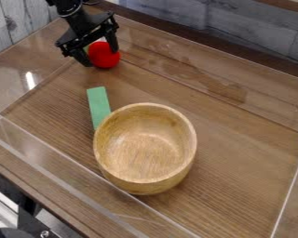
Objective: Move the red fruit to the left
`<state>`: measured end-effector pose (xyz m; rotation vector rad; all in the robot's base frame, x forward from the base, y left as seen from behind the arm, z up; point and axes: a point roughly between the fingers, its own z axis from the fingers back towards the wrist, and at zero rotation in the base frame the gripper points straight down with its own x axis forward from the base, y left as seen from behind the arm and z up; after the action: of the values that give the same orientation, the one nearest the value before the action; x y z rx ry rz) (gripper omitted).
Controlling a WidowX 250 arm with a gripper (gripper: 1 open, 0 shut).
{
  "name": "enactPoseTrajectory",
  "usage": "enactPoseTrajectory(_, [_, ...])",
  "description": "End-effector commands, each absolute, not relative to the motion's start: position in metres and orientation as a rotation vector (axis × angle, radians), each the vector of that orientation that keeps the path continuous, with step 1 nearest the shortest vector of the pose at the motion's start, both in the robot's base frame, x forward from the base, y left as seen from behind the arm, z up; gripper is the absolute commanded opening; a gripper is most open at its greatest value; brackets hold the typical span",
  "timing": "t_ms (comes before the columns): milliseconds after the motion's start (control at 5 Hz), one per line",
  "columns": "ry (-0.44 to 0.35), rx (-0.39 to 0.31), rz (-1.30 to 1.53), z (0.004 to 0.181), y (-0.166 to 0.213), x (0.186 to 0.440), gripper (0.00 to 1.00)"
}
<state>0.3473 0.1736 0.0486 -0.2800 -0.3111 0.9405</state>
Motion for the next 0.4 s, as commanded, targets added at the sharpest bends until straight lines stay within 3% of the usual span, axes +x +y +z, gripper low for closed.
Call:
enactPoseTrajectory(0, [-0.399,-0.254,0.927,0.081,0.176,0.348,1.0])
enactPoseTrajectory(200, [-0.41,-0.239,0.991,0.077,0.186,0.356,1.0])
